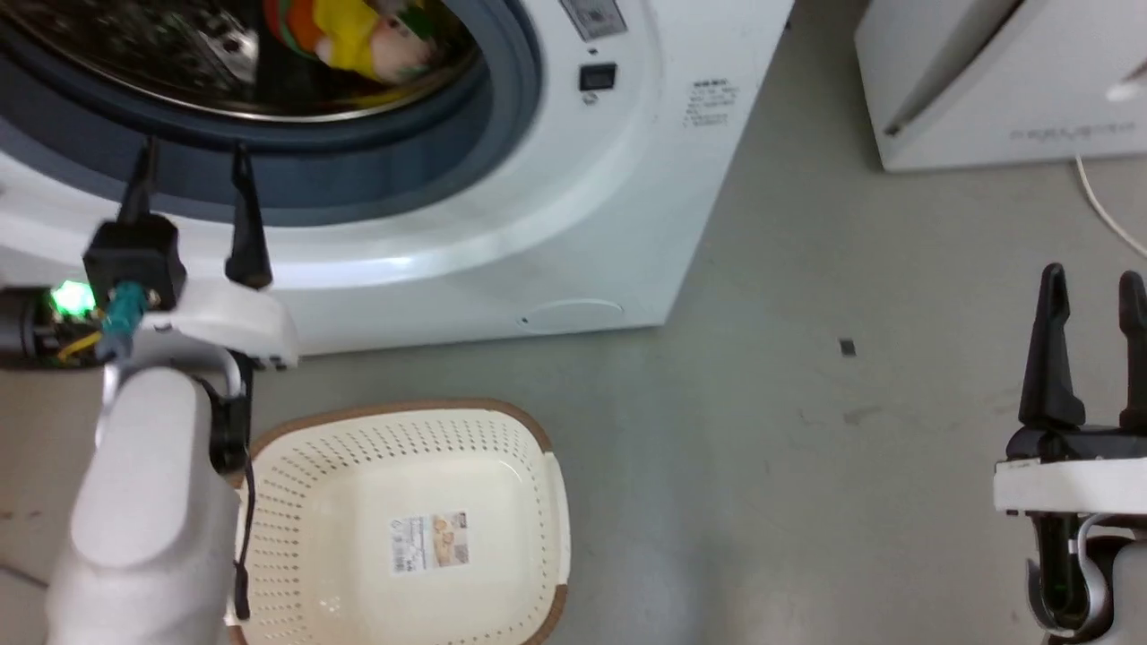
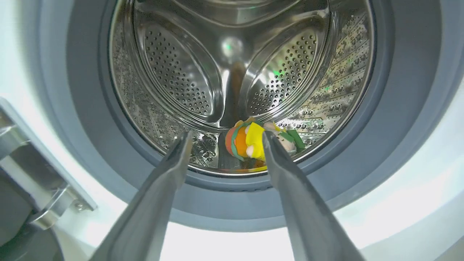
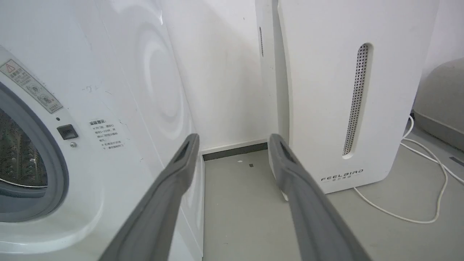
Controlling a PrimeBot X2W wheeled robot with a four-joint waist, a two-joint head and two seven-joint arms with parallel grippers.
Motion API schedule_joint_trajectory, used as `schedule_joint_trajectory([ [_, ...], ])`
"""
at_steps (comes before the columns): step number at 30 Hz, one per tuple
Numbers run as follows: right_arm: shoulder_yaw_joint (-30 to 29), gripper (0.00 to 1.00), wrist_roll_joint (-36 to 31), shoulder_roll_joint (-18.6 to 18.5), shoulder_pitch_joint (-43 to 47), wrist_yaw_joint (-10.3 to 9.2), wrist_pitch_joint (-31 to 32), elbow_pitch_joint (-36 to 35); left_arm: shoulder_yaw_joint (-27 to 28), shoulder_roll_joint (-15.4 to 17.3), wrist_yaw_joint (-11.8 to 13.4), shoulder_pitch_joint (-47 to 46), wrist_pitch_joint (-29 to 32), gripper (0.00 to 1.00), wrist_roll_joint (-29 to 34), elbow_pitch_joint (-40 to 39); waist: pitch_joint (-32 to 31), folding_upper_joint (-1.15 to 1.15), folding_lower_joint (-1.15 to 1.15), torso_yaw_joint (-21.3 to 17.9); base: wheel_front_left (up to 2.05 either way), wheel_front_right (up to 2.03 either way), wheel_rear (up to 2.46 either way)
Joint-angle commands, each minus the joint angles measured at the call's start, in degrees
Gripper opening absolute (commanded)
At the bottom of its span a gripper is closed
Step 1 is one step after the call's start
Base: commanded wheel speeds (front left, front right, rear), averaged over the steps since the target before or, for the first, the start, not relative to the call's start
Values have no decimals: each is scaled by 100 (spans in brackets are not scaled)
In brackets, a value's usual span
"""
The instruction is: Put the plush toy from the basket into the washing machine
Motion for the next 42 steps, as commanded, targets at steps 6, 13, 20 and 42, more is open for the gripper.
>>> schedule_joint_trajectory([
  [6,93,100,-237,-6,298,-4,-25,-137,90,-229,98,742,-30,100,183,-589,-545,0,1,340,0,0,0],
  [13,228,100,-449,-6,614,-4,-25,-212,78,-443,72,1452,-30,100,312,-1156,-961,0,1,535,0,0,0],
  [20,355,100,-583,-6,893,-4,-25,-232,42,-577,45,2093,-30,100,436,-1523,-1324,0,1,641,0,0,0],
  [42,412,100,-621,-6,1462,-4,-25,-144,-14,-950,-105,3314,-30,100,378,-1849,-1929,0,1,953,0,0,0],
])
